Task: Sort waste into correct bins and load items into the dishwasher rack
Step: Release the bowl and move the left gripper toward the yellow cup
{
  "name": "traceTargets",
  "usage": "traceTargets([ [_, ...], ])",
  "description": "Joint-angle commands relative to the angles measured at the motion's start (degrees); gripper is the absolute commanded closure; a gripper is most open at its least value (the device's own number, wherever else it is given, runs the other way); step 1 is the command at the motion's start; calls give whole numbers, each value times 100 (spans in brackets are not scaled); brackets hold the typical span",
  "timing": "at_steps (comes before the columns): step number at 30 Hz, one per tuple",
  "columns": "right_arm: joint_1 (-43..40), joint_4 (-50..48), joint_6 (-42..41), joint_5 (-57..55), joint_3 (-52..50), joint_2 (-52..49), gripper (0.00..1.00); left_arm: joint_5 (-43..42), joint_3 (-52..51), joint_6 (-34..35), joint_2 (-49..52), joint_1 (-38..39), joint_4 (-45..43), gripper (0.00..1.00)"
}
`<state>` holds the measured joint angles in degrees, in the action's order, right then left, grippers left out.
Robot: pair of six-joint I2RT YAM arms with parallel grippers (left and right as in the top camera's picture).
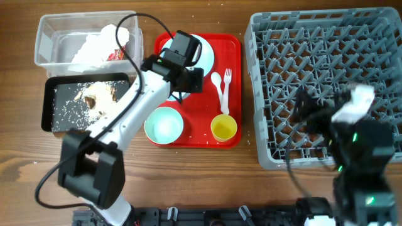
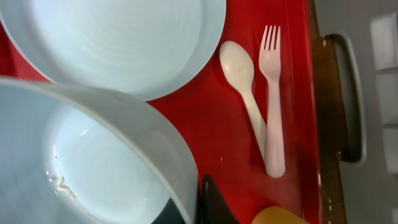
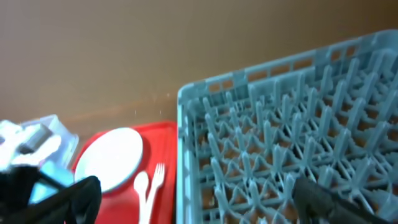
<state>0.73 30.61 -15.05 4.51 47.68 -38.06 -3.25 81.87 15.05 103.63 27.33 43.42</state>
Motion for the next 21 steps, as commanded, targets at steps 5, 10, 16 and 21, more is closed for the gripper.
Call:
traceTargets([
  [5,37,1397,310,542,2363,-2184,0,116,31,46,350,140,-81,96],
  [10,37,1449,212,505,2404,-2894,0,118,31,48,363,245,-87,96],
  [16,37,1506,127,994,2404,-3458,0,116,31,87,415,251,-195,96],
  [21,37,1185,151,1259,2406,-3348,0,114,31,90,420,251,-192,96],
])
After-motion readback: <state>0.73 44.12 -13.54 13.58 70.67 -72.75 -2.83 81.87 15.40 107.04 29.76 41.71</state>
